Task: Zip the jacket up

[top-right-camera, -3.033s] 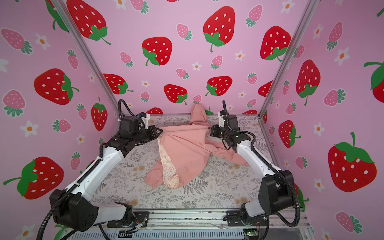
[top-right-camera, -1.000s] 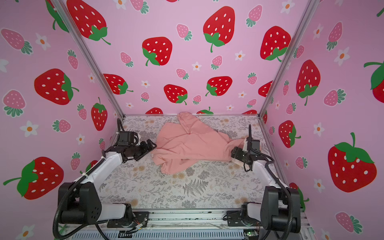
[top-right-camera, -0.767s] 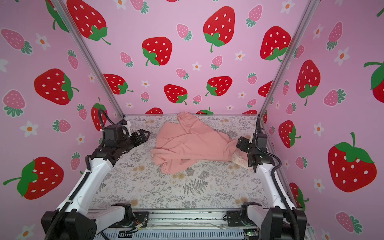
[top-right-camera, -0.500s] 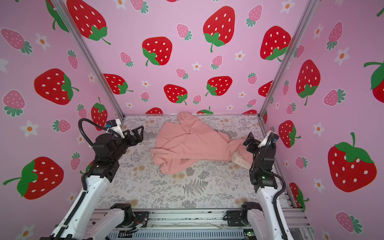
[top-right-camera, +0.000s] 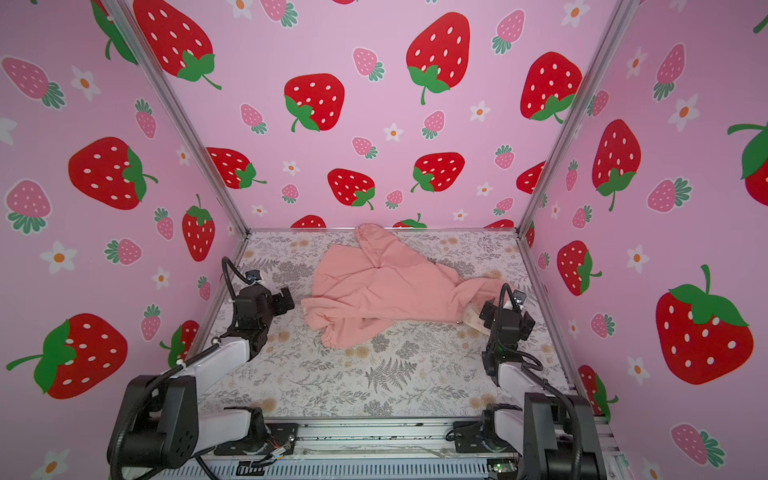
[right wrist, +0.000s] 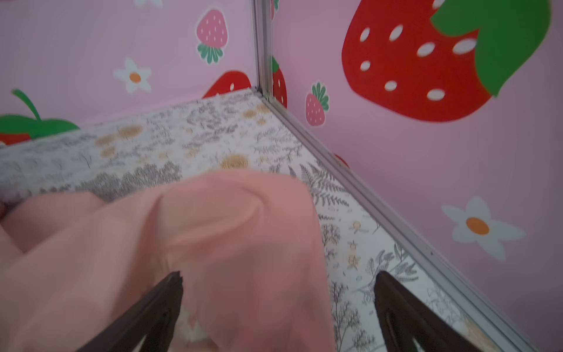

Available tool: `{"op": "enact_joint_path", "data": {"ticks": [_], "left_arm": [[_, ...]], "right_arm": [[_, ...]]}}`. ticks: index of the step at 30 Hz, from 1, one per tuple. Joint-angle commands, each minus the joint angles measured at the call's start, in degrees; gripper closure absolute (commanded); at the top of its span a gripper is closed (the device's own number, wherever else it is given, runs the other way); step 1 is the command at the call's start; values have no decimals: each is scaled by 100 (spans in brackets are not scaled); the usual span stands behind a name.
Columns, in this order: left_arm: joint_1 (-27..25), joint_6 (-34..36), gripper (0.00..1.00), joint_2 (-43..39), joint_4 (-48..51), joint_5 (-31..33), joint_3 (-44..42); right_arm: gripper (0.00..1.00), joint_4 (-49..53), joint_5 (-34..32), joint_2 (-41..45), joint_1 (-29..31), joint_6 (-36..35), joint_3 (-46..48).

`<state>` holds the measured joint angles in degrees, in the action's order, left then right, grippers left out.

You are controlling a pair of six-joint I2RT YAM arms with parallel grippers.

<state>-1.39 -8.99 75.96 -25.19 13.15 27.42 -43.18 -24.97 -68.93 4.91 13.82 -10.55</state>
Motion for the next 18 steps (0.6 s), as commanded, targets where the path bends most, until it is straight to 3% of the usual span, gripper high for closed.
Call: {"op": "enact_joint_path", "data": {"ticks": [1,4,5,7,8,10,14,18], "left_arm": [[43,374,1,444,-1173,166,-114],[11,617,1,1313,-3358,-220,-828],[-85,763,1,1340,-3624,-274,-959],[-199,900,1,1143,-2625,-368,-640],[-237,968,1,1298,-2688,-339,-539],[-141,776,1,1251,-2024,-281,-260],[76,605,1,1316,-1905,-489,-139],[75,601,1,1308,-1864,-499,-118]], "right_arm": [[1,-1735,-434,-447,312,-480,23],[1,-2853,-165,-1020,617,-1040,39],[1,-3234,-102,-1297,693,-1271,57],[1,-4254,217,-2097,699,-1433,231],[1,-5122,33,-2548,803,-1634,268],[1,-3619,-82,-2089,821,-1420,-62],[1,-2954,326,-2110,405,-1035,-413],[1,-3061,355,-2129,397,-1066,-377]]}}
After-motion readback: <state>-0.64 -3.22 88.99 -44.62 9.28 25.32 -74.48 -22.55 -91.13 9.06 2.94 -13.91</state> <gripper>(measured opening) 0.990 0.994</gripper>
